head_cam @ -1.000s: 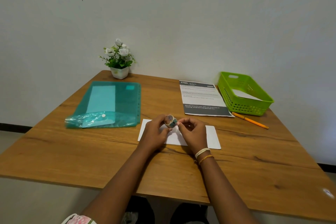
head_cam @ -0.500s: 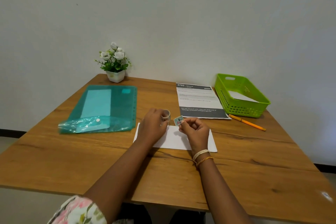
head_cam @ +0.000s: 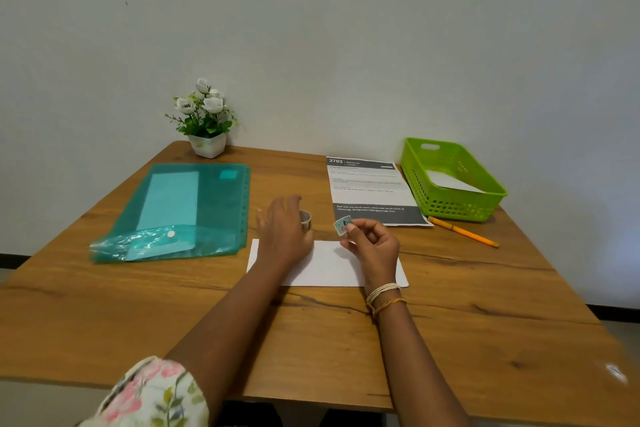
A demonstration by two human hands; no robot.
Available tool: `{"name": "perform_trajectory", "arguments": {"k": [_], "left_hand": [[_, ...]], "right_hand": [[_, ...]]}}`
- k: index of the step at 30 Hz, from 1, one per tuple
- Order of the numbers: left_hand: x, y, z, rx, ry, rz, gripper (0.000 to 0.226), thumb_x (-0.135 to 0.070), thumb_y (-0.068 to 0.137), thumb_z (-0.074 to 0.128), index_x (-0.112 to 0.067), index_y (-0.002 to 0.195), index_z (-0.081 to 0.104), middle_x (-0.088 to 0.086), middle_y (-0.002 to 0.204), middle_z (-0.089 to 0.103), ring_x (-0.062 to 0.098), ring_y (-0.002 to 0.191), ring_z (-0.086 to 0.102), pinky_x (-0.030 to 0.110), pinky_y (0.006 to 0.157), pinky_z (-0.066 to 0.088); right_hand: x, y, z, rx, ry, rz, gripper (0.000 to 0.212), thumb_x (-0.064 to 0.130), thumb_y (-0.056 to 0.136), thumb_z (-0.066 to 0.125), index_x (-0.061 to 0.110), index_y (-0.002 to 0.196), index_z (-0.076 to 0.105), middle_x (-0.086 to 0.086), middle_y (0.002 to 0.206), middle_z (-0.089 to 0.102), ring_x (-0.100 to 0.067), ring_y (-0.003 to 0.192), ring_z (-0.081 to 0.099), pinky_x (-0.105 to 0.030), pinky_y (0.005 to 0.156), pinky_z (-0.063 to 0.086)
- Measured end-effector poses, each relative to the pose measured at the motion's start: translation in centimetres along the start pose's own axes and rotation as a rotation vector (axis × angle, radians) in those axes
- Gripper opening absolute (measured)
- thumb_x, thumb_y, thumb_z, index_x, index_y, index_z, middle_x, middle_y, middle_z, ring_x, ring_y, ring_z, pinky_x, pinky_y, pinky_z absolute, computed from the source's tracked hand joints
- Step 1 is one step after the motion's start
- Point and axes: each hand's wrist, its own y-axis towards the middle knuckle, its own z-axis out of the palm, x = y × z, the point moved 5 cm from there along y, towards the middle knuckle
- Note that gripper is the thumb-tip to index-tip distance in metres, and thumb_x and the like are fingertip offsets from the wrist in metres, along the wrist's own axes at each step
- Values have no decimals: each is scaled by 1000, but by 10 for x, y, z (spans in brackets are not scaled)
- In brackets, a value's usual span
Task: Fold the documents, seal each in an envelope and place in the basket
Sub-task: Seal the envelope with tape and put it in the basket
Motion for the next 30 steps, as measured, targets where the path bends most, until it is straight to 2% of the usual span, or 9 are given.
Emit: {"name": "perform_trajectory", "arguments": {"k": [4, 6, 9, 12, 15, 17, 20, 27, 30], "left_hand": [[-20, -23, 2, 182, -24, 162, 55, -41, 90, 58, -26, 140, 40, 0, 153, 32, 17, 144, 25, 53, 118, 6], [-20, -34, 9, 309, -11, 185, 55, -52, 93, 48, -30, 143, 40, -4, 160, 20, 15, 147, 15, 52, 118, 0], [-22, -44, 11, 353, 88, 246, 55, -58, 95, 38, -32, 143, 41, -5, 162, 12, 14, 149, 4, 55, 117, -5], [-27, -45, 10, 351, 110, 273, 54, -58, 96, 35, -32, 143, 43, -7, 161, 16, 13, 149, 7, 54, 117, -5], [-29, -47, 8, 340, 105, 309, 55, -58, 96, 35, -33, 145, 41, -10, 159, 23, 8, 148, 12, 47, 118, -2], [-28, -48, 7, 348, 86, 325, 54, -59, 96, 36, -35, 144, 42, -11, 158, 25, 7, 147, 14, 43, 119, 4], [-29, -48, 8, 381, 59, 311, 53, -59, 95, 37, -36, 143, 42, -12, 157, 27, 6, 146, 16, 40, 119, 9], [-29, -49, 9, 422, 55, 262, 55, -61, 94, 37, -38, 144, 40, -12, 156, 27, 8, 146, 19, 40, 118, 13], [-29, -48, 9, 427, 50, 257, 55, -62, 94, 37, -39, 144, 40, -13, 156, 27, 7, 146, 19, 40, 118, 13]], "right_hand": [[3, 8, -10, -35, 140, 57, 16, -8, 87, 58, 6, 82, 64, -6, 76, 66, -9, 68, 64, -25, 61, 58], [5, 13, -21, -66, 123, 60, 15, -6, 88, 58, 7, 83, 65, -6, 78, 66, -10, 70, 63, -23, 59, 56], [6, 16, -39, -121, 33, 35, 10, -3, 87, 62, 5, 88, 67, -7, 81, 67, -12, 71, 63, -19, 53, 53], [11, 22, -61, -184, -280, -4, 8, 1, 83, 68, 4, 90, 71, -11, 82, 70, -13, 66, 64, -17, 52, 53], [14, 31, -75, -181, -578, 74, 2, 4, 77, 74, 4, 79, 74, -15, 73, 70, -15, 53, 61, -22, 53, 54], [17, 36, -77, -132, -711, 130, 11, 5, 75, 75, 11, 65, 72, -16, 69, 70, -18, 53, 63, -29, 61, 57], [21, 41, -75, -80, -788, 203, 20, 6, 76, 75, 16, 60, 68, -13, 69, 69, -20, 61, 66, -31, 63, 59], [20, 44, -75, -90, -813, 268, 4, 8, 76, 76, 5, 77, 75, -13, 70, 70, -18, 58, 63, -31, 66, 60], [20, 44, -74, -96, -845, 258, 2, 8, 76, 75, 6, 77, 76, -13, 69, 70, -16, 53, 60, -26, 56, 56]]}}
